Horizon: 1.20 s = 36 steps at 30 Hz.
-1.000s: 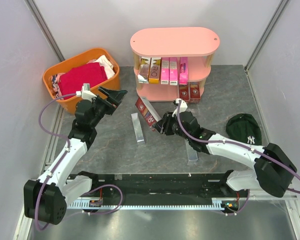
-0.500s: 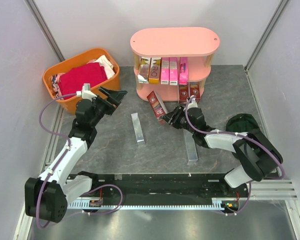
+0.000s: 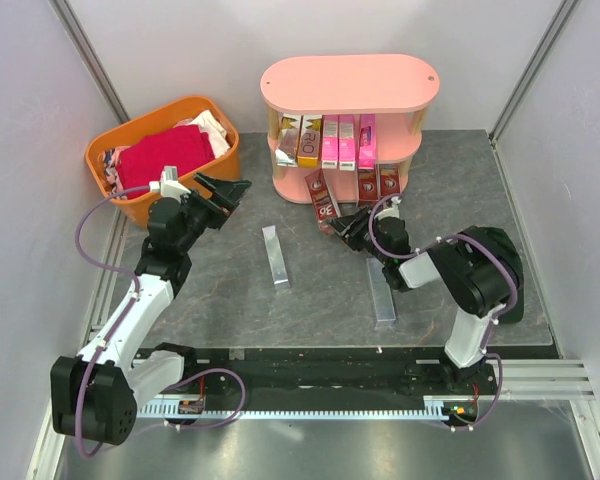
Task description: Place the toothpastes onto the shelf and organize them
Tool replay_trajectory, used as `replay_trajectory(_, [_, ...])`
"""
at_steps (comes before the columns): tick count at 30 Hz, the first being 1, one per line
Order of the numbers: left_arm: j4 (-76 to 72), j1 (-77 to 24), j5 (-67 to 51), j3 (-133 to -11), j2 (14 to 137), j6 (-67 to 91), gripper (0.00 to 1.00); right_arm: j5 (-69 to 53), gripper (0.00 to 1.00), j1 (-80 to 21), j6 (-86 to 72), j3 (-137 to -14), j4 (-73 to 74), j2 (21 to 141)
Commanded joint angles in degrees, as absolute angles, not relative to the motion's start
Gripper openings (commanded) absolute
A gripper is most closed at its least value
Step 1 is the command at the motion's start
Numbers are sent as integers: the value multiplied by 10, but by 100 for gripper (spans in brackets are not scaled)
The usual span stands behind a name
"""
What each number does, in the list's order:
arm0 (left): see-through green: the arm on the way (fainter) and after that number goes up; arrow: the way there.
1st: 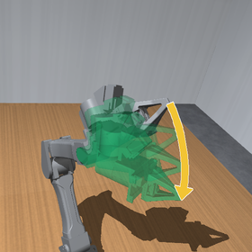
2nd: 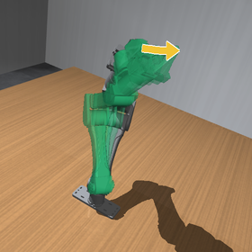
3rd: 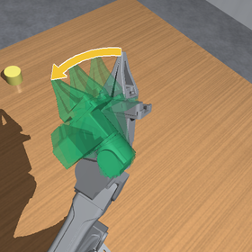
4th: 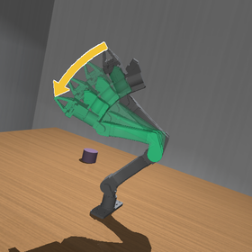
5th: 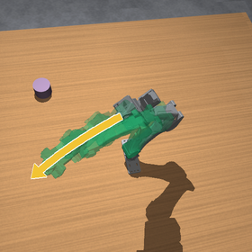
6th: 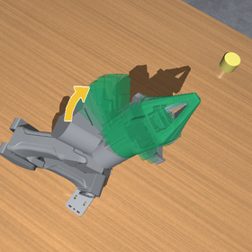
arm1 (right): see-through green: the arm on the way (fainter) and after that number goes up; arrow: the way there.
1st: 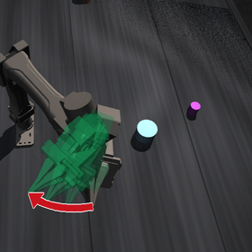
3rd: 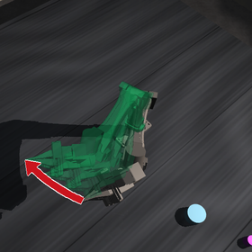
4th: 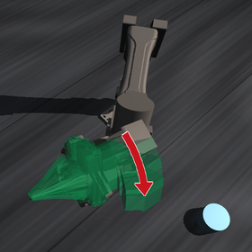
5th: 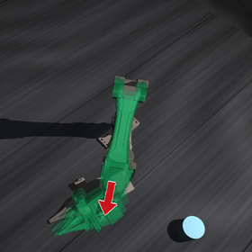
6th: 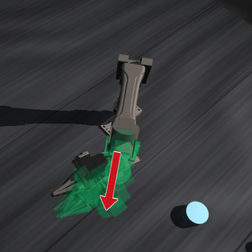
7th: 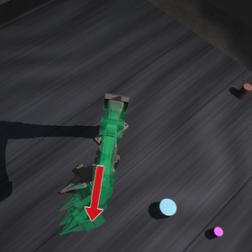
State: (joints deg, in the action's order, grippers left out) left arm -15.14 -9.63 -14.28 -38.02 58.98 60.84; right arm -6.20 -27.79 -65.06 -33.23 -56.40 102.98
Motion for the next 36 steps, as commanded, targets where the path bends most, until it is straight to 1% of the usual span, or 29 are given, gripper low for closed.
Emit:
replay_trajectory(1, [-174,-91,-162,-384,586,583,100,-50,18,-259,-712,-359,-678,1089])
replay_trajectory(8, [-177,-89,-163,-384,590,581,100,-33,18,-232,-729,-389,-677,1124])
replay_trajectory(15, [-182,-88,-173,-387,599,582,100,-28,18,-200,-758,-395,-692,1161])
replay_trajectory(28, [-185,-85,-182,-385,599,579,100,-33,20,-175,-813,-424,-717,1237])
replay_trajectory(30, [-185,-84,-183,-383,599,580,100,-35,22,-174,-817,-428,-716,1244])
replay_trajectory(33, [-185,-83,-185,-384,599,580,100,-37,28,-172,-826,-432,-715,1252])
replay_trajectory(34, [-185,-83,-187,-384,599,580,100,-35,32,-171,-829,-434,-714,1253])
replay_trajectory(36, [-186,-83,-189,-384,599,581,100,-36,35,-172,-832,-436,-704,1256])
